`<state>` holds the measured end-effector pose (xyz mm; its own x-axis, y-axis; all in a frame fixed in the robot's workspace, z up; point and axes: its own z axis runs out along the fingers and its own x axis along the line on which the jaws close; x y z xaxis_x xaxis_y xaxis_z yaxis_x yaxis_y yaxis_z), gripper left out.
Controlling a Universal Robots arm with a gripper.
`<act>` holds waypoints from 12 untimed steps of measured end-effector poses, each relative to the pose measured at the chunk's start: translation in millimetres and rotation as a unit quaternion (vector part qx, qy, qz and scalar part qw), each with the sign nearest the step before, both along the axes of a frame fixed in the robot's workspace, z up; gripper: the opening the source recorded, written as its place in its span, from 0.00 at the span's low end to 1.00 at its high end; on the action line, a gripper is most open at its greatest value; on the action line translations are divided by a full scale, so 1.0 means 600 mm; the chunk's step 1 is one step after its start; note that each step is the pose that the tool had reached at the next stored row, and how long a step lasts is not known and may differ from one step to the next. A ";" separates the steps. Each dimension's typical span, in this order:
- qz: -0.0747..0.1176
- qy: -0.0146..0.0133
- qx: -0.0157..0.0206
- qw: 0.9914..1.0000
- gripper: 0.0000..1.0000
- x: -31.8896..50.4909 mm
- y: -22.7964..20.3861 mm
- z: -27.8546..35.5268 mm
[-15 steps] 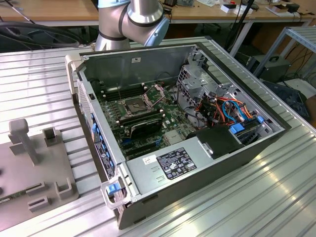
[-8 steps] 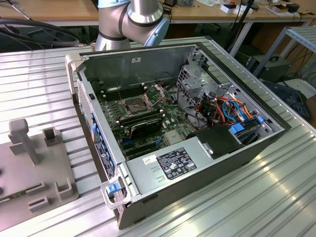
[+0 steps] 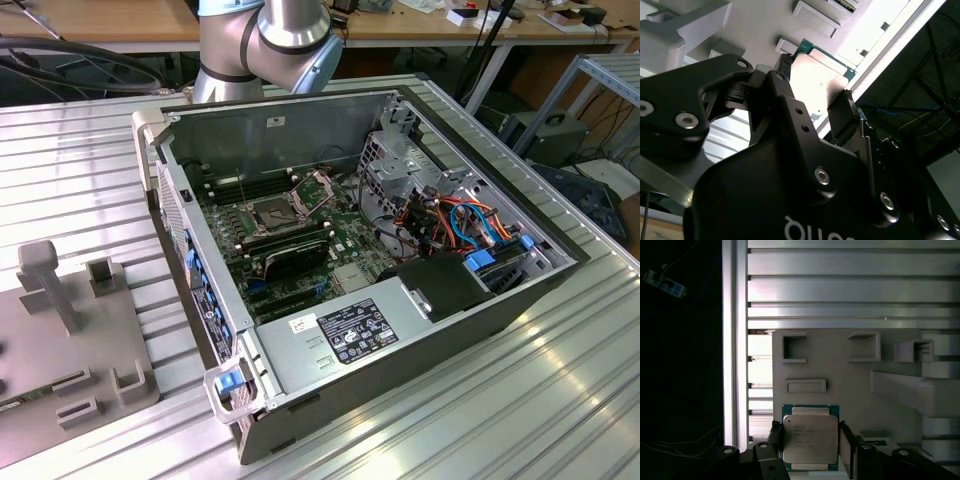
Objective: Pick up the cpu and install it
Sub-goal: 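Pick up the cpu and move it towards the insertion slot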
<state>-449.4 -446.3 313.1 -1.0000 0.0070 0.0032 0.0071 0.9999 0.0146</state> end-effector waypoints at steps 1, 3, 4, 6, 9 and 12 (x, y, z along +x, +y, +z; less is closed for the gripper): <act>0.000 0.000 0.000 1.000 0.55 0.000 0.0000 0.000; 0.000 0.000 0.000 1.000 0.55 0.000 0.0000 0.000; 0.000 0.000 0.000 1.000 0.55 0.000 0.0000 0.000; 0.000 0.000 0.000 1.000 0.55 0.000 0.0000 0.001; 0.000 0.000 0.000 1.000 0.55 0.000 0.0000 0.006; 0.000 0.000 0.000 1.000 0.55 0.000 0.0000 0.013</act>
